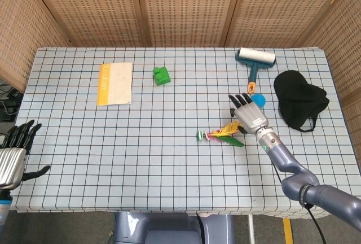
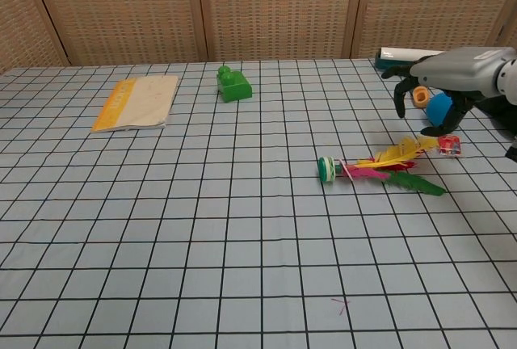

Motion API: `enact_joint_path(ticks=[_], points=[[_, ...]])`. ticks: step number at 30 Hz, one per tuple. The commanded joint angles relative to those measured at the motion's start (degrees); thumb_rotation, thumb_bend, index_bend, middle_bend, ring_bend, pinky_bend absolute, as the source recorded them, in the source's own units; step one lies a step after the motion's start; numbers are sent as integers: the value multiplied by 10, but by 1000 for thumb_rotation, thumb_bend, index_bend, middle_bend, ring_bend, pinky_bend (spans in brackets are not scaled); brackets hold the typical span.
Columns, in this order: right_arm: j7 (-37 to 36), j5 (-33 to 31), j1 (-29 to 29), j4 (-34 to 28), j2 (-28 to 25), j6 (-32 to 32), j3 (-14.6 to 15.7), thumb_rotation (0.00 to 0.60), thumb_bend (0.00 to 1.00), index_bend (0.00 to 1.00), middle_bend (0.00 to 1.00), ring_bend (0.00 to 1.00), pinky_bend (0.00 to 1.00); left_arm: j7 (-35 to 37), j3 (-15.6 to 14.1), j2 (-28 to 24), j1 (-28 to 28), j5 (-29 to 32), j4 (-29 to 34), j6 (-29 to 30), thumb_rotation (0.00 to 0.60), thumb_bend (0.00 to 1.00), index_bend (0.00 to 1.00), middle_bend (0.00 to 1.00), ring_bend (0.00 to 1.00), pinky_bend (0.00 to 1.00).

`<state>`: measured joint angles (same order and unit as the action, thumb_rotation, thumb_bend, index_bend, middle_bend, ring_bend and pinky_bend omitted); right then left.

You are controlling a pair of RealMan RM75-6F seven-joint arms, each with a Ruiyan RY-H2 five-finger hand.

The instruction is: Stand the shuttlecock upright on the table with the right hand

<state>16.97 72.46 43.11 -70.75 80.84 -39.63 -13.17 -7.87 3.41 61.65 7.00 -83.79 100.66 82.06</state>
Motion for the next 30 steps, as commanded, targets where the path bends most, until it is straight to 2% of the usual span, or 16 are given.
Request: enact_joint_path(ticks=[1,7,13,19,30], points=[[19,-38,18,15,6,37,6,600,500,426,0,0,0,-4,1,2,1,4,1,-1,600,0,0,0,0,0],[44,-76,35,24,5,67,25,600,507,434,0,0,0,-16,1,7,3,12,2,-6,600,0,0,0,0,0],[38,-83,44,34,11,69,35,600,513,439,0,0,0,-25,-1,11,4,13,4,-5,600,0,0,0,0,0],[33,-92,55,47,17,76,43,600,540,485,0,0,0,-30,-2,13,5,15,5,-5,600,0,0,0,0,0],[43,-113,73,63,26,84,58,600,551,419,0,0,0,-32,-2,14,6,19,5,-6,600,0,0,0,0,0]])
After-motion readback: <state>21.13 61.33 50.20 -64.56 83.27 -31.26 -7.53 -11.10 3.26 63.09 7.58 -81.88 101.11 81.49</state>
